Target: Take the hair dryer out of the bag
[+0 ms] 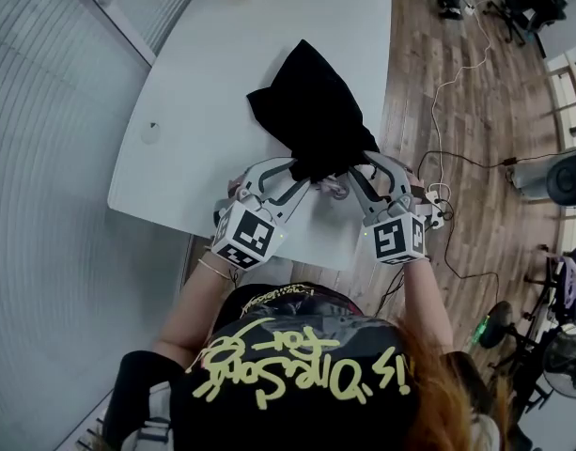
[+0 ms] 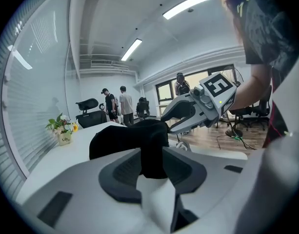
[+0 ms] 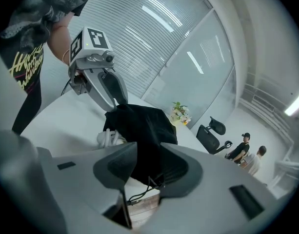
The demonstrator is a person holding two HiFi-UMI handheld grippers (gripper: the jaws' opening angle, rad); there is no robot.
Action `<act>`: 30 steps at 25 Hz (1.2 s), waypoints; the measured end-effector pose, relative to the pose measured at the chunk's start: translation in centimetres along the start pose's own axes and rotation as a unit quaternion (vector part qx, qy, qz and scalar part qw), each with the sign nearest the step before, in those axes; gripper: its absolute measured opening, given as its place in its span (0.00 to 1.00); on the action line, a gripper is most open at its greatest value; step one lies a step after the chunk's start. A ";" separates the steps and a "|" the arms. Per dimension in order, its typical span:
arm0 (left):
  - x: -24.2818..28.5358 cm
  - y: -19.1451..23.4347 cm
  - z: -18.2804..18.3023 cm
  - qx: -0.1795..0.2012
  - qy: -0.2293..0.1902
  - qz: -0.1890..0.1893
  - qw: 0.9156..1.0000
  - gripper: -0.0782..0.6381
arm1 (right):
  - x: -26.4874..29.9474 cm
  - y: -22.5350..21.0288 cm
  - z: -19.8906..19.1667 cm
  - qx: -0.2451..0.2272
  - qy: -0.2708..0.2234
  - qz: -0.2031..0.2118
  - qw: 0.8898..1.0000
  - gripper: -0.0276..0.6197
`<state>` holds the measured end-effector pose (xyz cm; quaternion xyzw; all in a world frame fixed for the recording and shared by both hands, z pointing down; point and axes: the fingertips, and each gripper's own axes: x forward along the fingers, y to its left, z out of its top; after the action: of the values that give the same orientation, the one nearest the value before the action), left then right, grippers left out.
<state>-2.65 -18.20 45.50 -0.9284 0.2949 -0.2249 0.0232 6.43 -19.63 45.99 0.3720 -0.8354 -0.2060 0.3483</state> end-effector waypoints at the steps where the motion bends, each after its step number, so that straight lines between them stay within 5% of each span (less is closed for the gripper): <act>1: 0.0 0.1 0.0 0.000 -0.002 0.001 1.000 0.27 | 0.0 -0.1 0.2 -0.004 -0.004 -0.001 1.000 0.24; 5: -0.4 0.9 0.2 -0.008 -0.013 0.005 1.000 0.20 | -0.1 -0.7 2.4 -0.006 -0.008 0.000 1.000 0.07; 20: -0.4 3.9 -0.7 -0.071 -0.026 -0.027 0.997 0.13 | 3.9 -3.7 5.6 -0.085 -0.020 -0.014 0.996 0.06; 30: 0.9 5.9 -2.8 -0.110 0.001 -0.036 0.993 0.12 | 9.0 -3.5 4.3 -0.081 0.010 0.009 0.997 0.06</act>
<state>-6.37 -23.34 47.32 -0.9351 0.2840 -0.1929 -0.0874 0.66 -28.40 44.82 0.3367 -0.8158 -0.2664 0.3876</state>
